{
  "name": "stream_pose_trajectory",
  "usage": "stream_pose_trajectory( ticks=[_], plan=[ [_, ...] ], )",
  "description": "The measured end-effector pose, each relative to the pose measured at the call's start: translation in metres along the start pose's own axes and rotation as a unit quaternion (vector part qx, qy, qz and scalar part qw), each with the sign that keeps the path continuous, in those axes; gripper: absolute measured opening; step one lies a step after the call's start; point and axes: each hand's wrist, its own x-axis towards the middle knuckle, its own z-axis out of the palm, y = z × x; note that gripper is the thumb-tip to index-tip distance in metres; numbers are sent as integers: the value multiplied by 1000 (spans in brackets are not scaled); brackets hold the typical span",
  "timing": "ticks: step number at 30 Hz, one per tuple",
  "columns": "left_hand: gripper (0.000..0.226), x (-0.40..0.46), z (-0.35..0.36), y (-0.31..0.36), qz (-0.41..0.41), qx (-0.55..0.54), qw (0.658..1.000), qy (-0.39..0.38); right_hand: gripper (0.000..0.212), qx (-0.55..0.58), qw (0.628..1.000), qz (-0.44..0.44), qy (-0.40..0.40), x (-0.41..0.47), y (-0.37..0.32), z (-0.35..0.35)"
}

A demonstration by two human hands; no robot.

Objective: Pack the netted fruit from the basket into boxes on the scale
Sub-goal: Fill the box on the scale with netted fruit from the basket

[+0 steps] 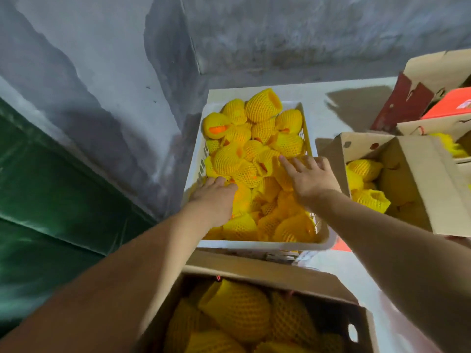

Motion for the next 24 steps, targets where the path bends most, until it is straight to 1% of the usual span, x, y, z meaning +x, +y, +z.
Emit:
stream_pose_trajectory(
  ticks=[3,4,6,7,10,11,12,15,18,20,22,24],
  plan=[
    [85,19,13,-14,-39,44,995,-81,70,-30,999,15,38,5,0,5],
    [94,23,17,-14,-49,54,993,-91,62,-33,998,20,50,5,0,7],
    [103,27,23,-9,-76,48,992,-84,58,-28,997,20,63,4,0,8],
    [102,28,25,-7,-90,51,992,-67,59,-21,997,14,67,4,1,9],
    [67,29,28,-7,-95,131,987,12,56,13,998,2,67,5,3,9],
    [62,29,30,-8,-97,138,985,23,56,21,998,1,62,5,3,9],
    [63,29,30,-9,-98,134,986,27,59,26,998,0,58,5,4,9],
    [62,29,27,-9,-76,120,989,34,78,21,999,-6,47,5,6,10],
    [59,27,27,-10,-79,139,985,68,75,28,998,-9,64,6,7,12],
    [58,26,29,-8,-88,170,979,67,76,42,997,-6,72,7,7,14],
    [52,26,32,-7,-91,196,975,59,76,54,995,-3,83,8,8,16],
    [57,25,32,-7,-93,200,973,64,75,63,994,2,86,9,8,16]
  ],
)
